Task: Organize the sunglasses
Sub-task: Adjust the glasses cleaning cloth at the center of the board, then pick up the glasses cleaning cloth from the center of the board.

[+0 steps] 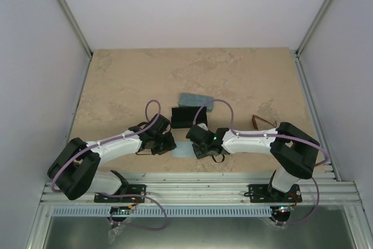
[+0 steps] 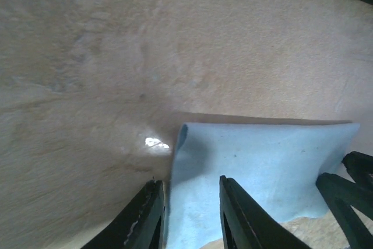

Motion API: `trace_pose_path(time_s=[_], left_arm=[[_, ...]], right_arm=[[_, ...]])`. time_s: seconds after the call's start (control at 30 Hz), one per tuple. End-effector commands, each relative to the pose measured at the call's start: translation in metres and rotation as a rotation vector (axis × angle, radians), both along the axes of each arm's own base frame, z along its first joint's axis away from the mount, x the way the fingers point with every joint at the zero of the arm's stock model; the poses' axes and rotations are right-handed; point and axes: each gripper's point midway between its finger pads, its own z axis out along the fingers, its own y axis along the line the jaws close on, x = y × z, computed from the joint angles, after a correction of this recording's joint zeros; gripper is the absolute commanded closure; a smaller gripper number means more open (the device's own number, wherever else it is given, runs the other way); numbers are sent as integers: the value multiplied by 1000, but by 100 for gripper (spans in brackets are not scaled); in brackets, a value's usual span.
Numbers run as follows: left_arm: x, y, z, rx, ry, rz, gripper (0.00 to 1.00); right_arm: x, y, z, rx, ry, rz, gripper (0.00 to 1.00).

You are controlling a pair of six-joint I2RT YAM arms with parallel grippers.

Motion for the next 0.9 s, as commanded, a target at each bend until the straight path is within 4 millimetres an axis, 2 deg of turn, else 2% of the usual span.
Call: trace_pose_path(time_s=[0.0, 0.3, 0.43, 0.6, 0.77, 0.87], left_arm=[[-10, 5, -15, 54, 46, 4, 72], [-11, 9, -21, 91, 58, 7, 82], [-12, 11, -24, 110, 67, 9, 83], [-12, 13, -26, 131, 67, 7, 86], [-10, 11, -26, 131, 64, 2, 99], [-6, 7, -23, 116, 45, -1, 100]], right_arm=[[-9, 0, -17, -11, 53, 17, 72], [-13, -1, -24, -22, 74, 34, 92], [-12, 0, -24, -23, 70, 34, 99], [-11, 0, -23, -21, 66, 34, 100], [-9, 1, -21, -15, 52, 36, 100], [-3, 4, -14, 2, 33, 31, 100]])
